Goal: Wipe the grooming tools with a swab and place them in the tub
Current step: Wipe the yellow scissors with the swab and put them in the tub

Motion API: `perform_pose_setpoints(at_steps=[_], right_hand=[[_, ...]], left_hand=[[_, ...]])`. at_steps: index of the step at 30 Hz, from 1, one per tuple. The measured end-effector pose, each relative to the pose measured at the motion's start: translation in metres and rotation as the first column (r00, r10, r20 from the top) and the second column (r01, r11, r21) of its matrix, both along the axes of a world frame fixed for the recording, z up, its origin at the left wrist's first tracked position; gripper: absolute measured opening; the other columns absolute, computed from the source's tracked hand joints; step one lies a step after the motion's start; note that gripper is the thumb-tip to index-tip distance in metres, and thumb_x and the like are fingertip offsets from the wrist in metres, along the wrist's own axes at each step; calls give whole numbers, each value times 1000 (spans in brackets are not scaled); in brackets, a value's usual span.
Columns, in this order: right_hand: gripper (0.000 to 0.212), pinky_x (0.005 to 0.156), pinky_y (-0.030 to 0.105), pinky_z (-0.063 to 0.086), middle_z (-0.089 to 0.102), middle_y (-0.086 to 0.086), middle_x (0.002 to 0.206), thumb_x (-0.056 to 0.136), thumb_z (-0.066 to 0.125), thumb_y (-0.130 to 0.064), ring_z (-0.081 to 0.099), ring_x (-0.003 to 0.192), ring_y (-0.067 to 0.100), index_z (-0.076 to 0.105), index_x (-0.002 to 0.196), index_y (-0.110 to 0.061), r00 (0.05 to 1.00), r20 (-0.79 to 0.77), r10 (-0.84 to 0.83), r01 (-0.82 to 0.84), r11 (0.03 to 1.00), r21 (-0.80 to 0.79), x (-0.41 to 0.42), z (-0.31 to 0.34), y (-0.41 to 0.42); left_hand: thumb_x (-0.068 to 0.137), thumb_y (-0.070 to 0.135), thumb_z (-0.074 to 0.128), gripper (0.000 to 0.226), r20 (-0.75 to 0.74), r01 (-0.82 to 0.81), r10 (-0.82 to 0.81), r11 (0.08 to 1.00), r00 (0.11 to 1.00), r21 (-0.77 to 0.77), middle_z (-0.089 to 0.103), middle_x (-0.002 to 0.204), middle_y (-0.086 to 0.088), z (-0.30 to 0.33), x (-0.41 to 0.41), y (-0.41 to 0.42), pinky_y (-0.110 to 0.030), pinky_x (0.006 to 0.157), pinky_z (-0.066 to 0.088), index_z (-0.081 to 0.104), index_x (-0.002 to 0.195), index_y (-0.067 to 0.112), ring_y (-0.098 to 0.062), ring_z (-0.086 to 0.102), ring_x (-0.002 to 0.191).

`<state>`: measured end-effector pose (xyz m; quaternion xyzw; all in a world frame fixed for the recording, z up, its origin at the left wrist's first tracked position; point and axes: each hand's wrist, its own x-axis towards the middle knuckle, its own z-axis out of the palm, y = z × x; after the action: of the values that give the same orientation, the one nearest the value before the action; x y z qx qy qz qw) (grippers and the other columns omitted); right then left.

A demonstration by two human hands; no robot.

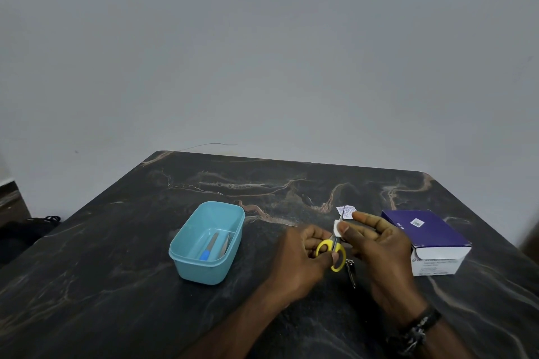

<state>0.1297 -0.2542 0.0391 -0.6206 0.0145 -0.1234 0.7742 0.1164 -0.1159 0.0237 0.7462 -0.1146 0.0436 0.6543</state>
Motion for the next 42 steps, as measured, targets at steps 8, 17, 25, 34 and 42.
perform_pose_setpoints(at_steps=[8,17,25,34,42], right_hand=[[37,74,45,60,76,17,86,77,73,5,74,78,35,60,111,1,1000,-19,22,-22,1000,-20,-1,-1,1],[36,52,24,58,77,11,84,77,74,3,74,66,18,63,111,0,1000,-2,-17,17,1000,5,-1,2,-1],[37,57,31,59,76,14,86,77,74,2,74,69,24,62,111,0,999,-34,8,-8,1000,2,0,1,-1],[33,55,22,58,77,8,81,78,73,2,73,67,15,63,109,-2,1000,-12,-29,29,999,34,1,3,-4],[31,49,19,53,77,9,80,77,73,4,72,62,12,64,106,-2,999,-20,-31,31,999,16,-1,4,-2]], left_hand=[[81,8,73,19,-6,-15,15,1000,1000,-8,75,89,-8,0,0,2,-18,56,50,67,98,11,-11,68,73],[81,12,73,17,-18,34,-34,999,999,32,75,87,-5,0,-2,1,-24,60,52,66,90,25,-15,70,76],[80,10,73,16,-4,18,-17,1000,1000,20,74,86,-6,1,-1,2,-21,57,51,67,90,21,-11,68,72],[78,11,74,16,-34,56,-55,997,998,43,72,80,-2,2,-3,1,-20,55,50,67,90,19,-9,64,68],[78,9,73,15,-36,40,-39,999,999,31,73,84,-10,3,-2,3,-18,53,49,69,92,12,-10,63,67]])
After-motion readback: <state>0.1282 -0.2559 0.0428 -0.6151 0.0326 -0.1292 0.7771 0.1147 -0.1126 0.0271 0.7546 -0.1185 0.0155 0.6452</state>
